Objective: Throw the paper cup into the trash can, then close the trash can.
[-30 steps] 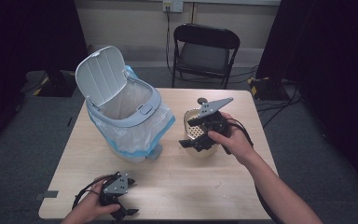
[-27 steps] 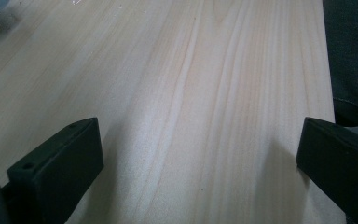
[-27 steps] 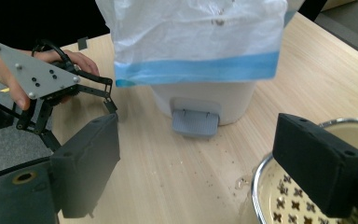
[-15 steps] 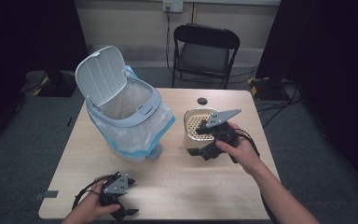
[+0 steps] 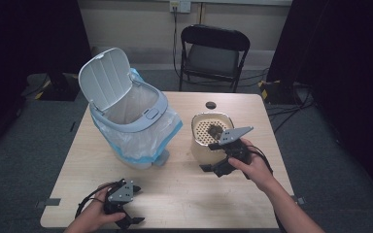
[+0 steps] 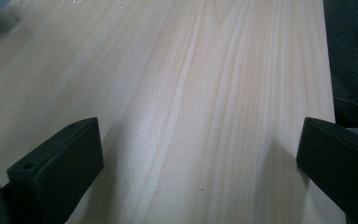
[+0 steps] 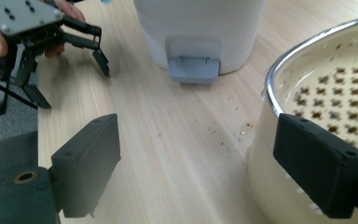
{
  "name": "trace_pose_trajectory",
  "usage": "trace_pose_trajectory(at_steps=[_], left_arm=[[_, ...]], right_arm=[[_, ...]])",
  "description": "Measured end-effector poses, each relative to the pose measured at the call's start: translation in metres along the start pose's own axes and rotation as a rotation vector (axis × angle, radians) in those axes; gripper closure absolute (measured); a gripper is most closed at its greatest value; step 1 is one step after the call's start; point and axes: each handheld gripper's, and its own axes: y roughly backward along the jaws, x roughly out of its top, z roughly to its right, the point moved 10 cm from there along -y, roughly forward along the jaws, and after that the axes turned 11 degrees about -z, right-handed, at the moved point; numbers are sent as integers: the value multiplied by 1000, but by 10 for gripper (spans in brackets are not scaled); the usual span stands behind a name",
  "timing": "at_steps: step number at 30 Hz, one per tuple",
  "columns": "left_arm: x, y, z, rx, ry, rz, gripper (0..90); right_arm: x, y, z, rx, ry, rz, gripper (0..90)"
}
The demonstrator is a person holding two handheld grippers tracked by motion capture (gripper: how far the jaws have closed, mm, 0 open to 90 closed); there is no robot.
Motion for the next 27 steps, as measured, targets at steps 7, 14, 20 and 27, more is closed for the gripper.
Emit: trace_pose_trajectory(at_steps=[7, 14, 20, 27], left_arm=[[0, 0, 0, 0, 0, -1, 0], [0, 0, 0, 0, 0, 0, 0], [0, 0, 0, 0, 0, 1, 0], [0, 0, 0, 0, 1, 0, 0]], right_arm=[[-19, -14, -4, 15, -6, -25, 143], [-35, -25, -6, 22, -27, -38, 144], [-49, -35, -8, 26, -32, -58, 144], [-68, -48, -9, 29, -39, -61, 144]])
